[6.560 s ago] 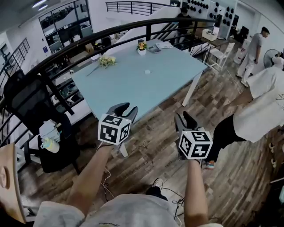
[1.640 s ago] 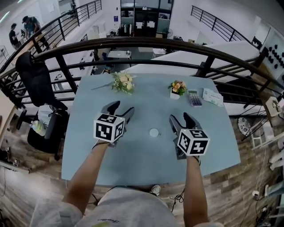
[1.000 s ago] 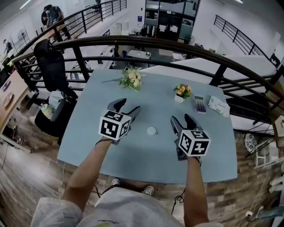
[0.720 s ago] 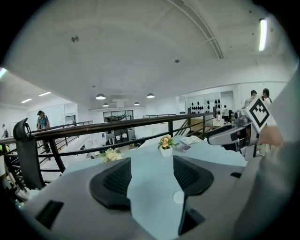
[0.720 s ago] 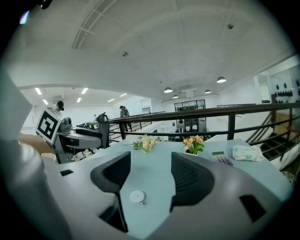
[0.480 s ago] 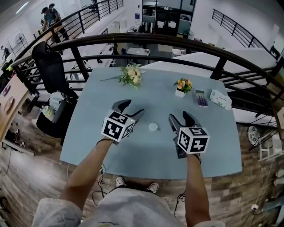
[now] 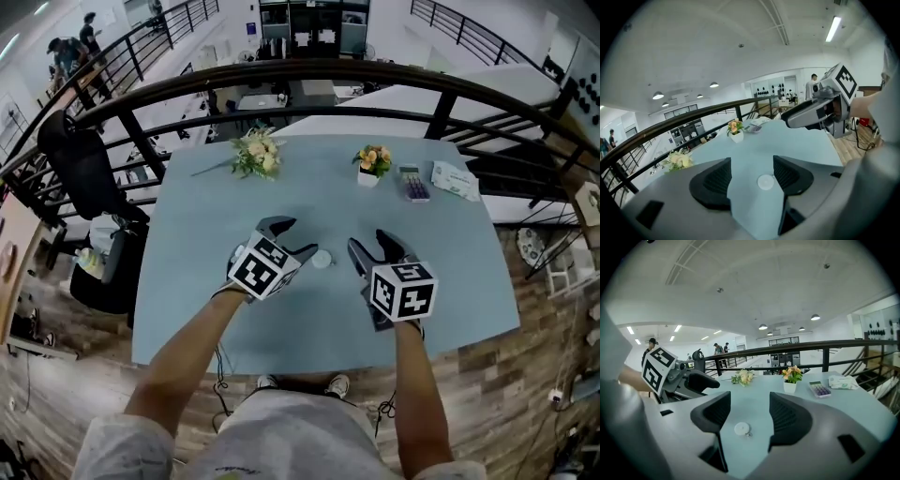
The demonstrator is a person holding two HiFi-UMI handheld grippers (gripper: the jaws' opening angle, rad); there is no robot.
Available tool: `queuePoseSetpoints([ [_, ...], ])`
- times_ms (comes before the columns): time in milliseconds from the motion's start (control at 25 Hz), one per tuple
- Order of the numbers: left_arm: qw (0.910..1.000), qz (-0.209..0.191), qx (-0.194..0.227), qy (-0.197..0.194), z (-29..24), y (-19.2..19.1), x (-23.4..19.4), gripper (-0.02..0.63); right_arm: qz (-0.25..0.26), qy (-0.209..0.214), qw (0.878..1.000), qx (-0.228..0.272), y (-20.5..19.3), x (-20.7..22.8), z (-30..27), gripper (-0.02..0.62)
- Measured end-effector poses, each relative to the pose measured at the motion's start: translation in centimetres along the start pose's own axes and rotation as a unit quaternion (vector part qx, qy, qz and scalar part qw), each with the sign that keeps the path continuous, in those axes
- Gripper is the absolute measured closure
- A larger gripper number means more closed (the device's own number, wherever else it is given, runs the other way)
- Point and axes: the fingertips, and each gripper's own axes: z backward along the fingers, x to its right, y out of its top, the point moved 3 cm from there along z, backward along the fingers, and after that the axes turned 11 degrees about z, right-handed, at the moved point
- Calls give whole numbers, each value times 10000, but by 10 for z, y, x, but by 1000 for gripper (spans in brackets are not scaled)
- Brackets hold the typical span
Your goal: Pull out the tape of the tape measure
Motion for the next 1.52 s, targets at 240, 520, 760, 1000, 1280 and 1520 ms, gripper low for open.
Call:
queuePoseSetpoints([
  [240,9958,-493,-474,-613,-27,-22,13,324,-97,-186,9997,-115,-11,-3,2,342],
  [520,9853,-895,-935,-1110,-52,-47,15,322,-234,-257,9992,-220,-26,-9,-6,342],
  [760,9773,-957,-1115,-1529,-77,-62,22,319,-296,-316,9985,-345,-40,-15,-12,342],
  [1000,9688,-1084,-1299,-1813,-96,-75,26,314,-342,-431,9971,-524,-52,-17,-10,342],
  [1280,9602,-1035,-1477,-2131,-113,-83,26,304,-343,-575,9951,-724,-65,-14,-4,342],
  [1520,9541,-916,-1698,-2293,-121,-95,23,304,-355,-624,9940,-829,-72,-11,-3,342],
])
